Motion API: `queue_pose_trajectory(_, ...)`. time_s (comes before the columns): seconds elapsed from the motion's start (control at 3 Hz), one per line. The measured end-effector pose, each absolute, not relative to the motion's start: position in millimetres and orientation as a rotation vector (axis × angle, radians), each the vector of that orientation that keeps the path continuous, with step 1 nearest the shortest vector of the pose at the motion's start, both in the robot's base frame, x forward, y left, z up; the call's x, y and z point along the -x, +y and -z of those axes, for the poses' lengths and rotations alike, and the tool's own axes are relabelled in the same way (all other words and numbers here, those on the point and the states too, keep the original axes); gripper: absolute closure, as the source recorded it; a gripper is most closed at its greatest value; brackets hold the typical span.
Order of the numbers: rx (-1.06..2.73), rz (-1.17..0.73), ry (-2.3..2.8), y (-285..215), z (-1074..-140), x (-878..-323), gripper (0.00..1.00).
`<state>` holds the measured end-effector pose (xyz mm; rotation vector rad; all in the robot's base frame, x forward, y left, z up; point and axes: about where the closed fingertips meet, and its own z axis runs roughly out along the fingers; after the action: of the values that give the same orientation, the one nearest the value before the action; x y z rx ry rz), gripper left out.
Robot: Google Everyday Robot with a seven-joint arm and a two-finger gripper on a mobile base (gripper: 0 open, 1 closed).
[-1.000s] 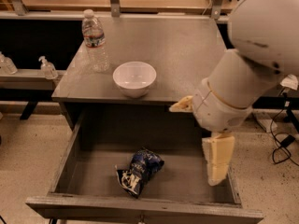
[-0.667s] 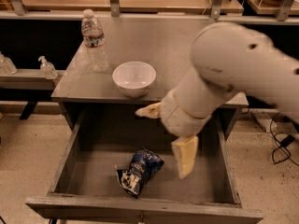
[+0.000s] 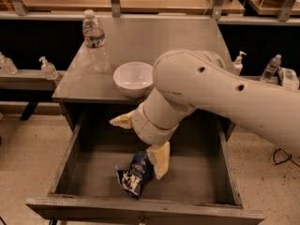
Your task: Pick blue chip bag from top drawer and place on counter
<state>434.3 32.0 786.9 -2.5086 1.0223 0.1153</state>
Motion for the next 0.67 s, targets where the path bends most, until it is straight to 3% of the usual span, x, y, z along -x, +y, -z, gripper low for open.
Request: queue_pose_trajectory(0.67,2.681,-0.060,1.013,26.1,-736.2,-446.9,0.00)
